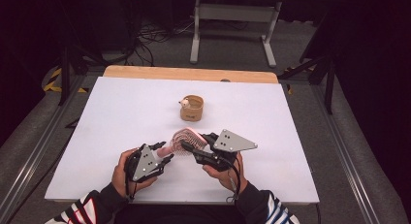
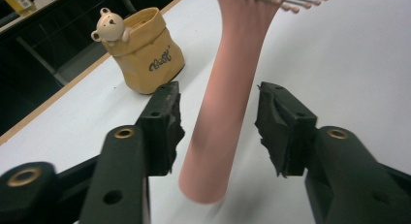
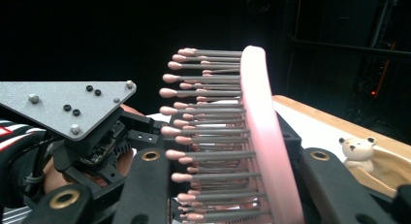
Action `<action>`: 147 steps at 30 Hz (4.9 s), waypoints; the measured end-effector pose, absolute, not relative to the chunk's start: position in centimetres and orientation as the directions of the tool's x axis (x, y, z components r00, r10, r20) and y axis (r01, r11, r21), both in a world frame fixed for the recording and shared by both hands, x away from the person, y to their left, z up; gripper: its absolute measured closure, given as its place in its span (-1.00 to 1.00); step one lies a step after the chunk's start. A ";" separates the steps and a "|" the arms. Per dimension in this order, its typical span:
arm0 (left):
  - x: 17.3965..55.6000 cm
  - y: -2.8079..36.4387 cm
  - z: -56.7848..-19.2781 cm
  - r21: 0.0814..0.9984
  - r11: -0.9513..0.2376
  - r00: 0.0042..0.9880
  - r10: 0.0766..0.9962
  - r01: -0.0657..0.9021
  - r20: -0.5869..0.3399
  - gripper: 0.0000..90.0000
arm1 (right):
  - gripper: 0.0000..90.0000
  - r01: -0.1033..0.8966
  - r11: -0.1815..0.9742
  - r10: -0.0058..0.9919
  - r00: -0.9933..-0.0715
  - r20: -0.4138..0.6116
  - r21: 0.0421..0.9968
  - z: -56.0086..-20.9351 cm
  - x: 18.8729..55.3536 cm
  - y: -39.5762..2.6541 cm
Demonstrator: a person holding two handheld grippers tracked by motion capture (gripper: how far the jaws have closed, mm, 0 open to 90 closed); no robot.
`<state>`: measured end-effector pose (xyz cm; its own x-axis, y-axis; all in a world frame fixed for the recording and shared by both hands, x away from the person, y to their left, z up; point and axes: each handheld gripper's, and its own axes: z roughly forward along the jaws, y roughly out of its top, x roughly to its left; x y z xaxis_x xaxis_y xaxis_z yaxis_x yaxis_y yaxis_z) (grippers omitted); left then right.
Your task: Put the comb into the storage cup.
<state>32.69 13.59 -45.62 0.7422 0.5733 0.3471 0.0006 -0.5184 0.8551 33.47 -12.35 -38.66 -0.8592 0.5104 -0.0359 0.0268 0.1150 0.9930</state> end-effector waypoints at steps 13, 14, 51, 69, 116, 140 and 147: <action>33.3 14.9 -45.7 0.873 -0.488 0.775 0.554 0.005 0.305 -0.45 | 0.39 -0.001 0.098 0.558 -0.828 -0.056 0.995 -37.7 33.5 -14.0; 33.3 15.1 -45.7 0.880 -0.475 0.782 0.552 0.008 0.290 -0.50 | 0.39 -0.005 0.099 0.564 -0.824 -0.060 0.995 -37.6 33.5 -14.2; 33.5 23.0 -45.8 0.902 -0.427 0.742 0.623 0.057 0.248 -0.81 | 0.38 -0.059 0.007 0.703 -0.710 -0.047 0.998 -34.9 34.2 -20.1; 33.4 24.6 -46.5 0.906 -0.412 0.724 0.654 0.099 0.219 -0.83 | 0.39 -0.130 -0.004 0.765 -0.638 -0.081 0.991 -32.6 35.4 -21.8; 33.7 23.7 -46.9 0.903 -0.415 0.750 0.631 0.112 0.197 -0.82 | 0.37 -0.026 0.009 0.821 -0.571 -0.023 1.000 -34.1 42.2 -16.1; 33.7 23.4 -46.9 0.899 -0.421 0.759 0.622 0.119 0.191 -0.81 | 0.38 0.039 0.097 0.840 -0.538 -0.061 0.995 -37.2 43.6 -13.9; 33.7 23.4 -46.9 0.898 -0.424 0.761 0.619 0.118 0.192 -0.81 | 0.37 0.063 0.093 0.838 -0.544 -0.044 0.994 -37.8 44.1 -13.8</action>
<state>33.69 23.39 -46.92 0.7611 0.6194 0.1924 0.1178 -0.4236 0.8981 44.08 -13.84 -37.81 -0.5436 0.8382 -0.0442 0.0631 0.0934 0.9936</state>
